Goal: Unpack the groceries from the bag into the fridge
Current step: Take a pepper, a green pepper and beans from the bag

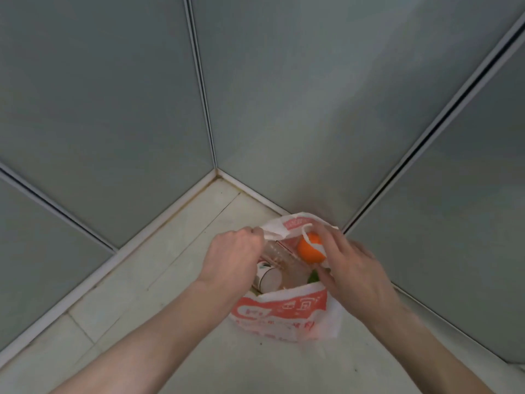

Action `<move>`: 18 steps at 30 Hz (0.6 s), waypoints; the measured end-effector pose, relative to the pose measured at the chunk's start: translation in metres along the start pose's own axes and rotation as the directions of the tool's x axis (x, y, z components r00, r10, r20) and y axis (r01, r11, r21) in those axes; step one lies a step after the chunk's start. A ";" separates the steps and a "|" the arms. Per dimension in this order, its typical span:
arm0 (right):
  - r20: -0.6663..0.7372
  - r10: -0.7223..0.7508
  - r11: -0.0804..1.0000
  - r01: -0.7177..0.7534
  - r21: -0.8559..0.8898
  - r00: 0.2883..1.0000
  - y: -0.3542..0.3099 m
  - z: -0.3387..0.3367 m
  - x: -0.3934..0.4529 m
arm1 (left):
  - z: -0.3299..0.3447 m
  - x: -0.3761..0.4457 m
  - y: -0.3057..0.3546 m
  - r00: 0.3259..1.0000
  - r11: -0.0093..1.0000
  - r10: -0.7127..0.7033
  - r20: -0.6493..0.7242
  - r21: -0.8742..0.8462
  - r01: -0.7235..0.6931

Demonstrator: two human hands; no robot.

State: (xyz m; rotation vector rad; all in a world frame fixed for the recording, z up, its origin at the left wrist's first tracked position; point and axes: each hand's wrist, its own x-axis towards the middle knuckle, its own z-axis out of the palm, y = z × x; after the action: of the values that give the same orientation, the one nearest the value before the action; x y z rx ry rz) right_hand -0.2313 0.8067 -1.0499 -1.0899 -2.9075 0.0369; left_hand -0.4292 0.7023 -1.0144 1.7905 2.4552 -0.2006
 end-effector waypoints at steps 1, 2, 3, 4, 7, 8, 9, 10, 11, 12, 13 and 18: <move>0.055 0.050 0.997 -0.047 -0.067 0.997 0.003 -0.001 -0.005 | 0.001 -0.001 0.000 1.000 0.999 -0.026 -0.016 -0.028 0.026; 0.096 0.101 0.988 -0.088 -0.131 0.990 0.006 -0.004 -0.010 | 0.004 -0.001 0.000 0.998 0.997 -0.037 -0.056 -0.068 0.034; 0.093 0.120 0.978 -0.102 -0.184 0.988 0.007 -0.007 -0.012 | 0.007 -0.002 0.000 0.994 0.994 -0.034 -0.108 -0.107 0.023; 0.042 0.083 0.975 -0.073 -0.208 0.996 0.007 -0.009 -0.012 | 0.012 -0.003 0.001 0.989 0.990 -0.003 -0.148 -0.138 -0.018; -0.185 -0.169 0.986 0.167 -0.025 0.968 -0.007 -0.012 -0.003 | 0.028 0.006 0.011 0.935 0.938 0.262 -0.239 -0.166 -0.305; -0.183 -0.189 0.975 0.206 0.081 0.965 -0.013 -0.009 0.003 | 0.031 0.011 0.014 0.920 0.912 0.314 -0.233 -0.196 -0.361; -0.133 -0.183 0.959 0.207 0.195 0.974 -0.017 -0.005 0.008 | 0.033 0.015 0.015 0.923 0.899 0.333 -0.195 -0.228 -0.373; -0.047 -0.161 0.940 0.168 0.296 0.986 -0.019 -0.001 0.011 | 0.034 0.019 0.014 0.933 0.900 0.336 -0.126 -0.249 -0.358; 0.065 -0.132 0.929 0.100 0.357 0.989 -0.017 0.006 0.013 | 0.037 0.022 0.011 0.938 0.904 0.342 -0.052 -0.256 -0.343; 0.200 -0.102 0.925 0.019 0.379 0.975 -0.012 0.012 0.013 | 0.040 0.024 0.007 0.937 0.914 0.349 0.023 -0.231 -0.335; 0.331 -0.072 0.934 -0.053 0.354 0.941 -0.007 0.015 0.011 | 0.044 0.024 0.002 0.930 0.922 0.357 0.085 -0.189 -0.337; 0.515 0.086 0.994 -0.107 0.011 0.853 0.012 0.013 -0.003 | 0.056 0.015 -0.015 0.914 0.943 0.334 0.230 -0.069 -0.327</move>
State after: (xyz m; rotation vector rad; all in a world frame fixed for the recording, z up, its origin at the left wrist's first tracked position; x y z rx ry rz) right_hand -0.2216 0.8133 -1.0635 -1.4076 -3.2784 0.4593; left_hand -0.4480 0.7026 -1.0713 2.0013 1.9498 -0.3275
